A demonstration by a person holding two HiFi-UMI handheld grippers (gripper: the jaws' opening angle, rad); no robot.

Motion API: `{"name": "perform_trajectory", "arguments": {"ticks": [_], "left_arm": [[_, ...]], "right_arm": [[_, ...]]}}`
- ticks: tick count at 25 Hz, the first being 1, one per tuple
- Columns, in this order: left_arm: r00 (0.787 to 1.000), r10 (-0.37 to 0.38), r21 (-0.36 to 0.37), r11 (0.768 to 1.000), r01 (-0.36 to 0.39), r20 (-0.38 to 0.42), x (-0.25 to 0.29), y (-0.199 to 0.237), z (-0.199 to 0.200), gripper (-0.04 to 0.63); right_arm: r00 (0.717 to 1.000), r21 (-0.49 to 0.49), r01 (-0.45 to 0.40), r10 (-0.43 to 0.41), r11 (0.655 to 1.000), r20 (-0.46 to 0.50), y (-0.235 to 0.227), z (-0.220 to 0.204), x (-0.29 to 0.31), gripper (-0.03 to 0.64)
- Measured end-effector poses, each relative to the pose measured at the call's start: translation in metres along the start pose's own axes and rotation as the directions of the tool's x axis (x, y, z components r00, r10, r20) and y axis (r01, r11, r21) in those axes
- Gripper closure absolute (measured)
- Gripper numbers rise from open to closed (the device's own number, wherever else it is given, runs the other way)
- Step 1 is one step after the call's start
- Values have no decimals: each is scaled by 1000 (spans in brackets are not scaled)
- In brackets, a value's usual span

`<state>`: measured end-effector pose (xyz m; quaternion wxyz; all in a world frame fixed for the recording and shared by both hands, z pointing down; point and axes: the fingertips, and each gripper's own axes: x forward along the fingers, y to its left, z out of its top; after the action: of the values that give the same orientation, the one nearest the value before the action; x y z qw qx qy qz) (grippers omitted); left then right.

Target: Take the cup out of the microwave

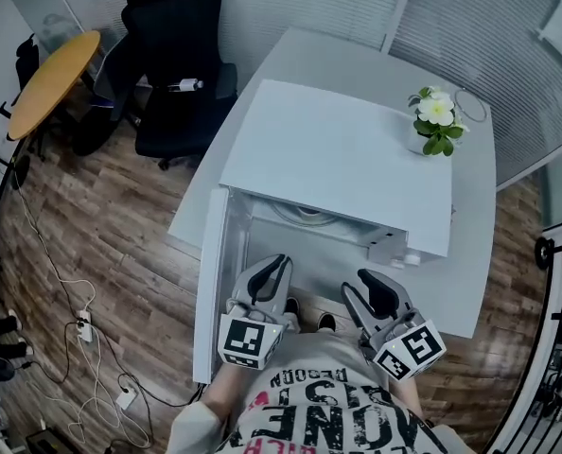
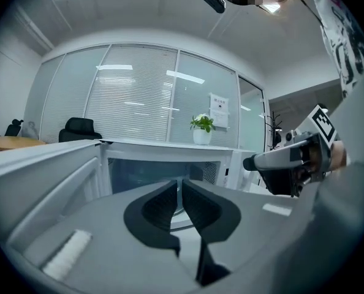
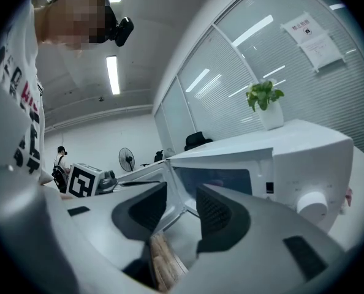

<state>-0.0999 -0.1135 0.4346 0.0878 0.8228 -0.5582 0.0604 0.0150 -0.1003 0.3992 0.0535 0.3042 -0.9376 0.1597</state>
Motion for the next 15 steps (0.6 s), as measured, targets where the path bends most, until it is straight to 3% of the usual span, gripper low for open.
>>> {"name": "perform_trajectory", "arguments": {"ticks": [4,15], "left_arm": [[1000,22,-6,1000,-22,9,-2,17,1,558],[1000,-19,-22,1000,19,20,6,27,9,557]], "right_arm": [[1000,3,7,-7,1000,-4,6,-3,14,456],[998,5,68,-67,998,-16,10,-5,16,462]]}}
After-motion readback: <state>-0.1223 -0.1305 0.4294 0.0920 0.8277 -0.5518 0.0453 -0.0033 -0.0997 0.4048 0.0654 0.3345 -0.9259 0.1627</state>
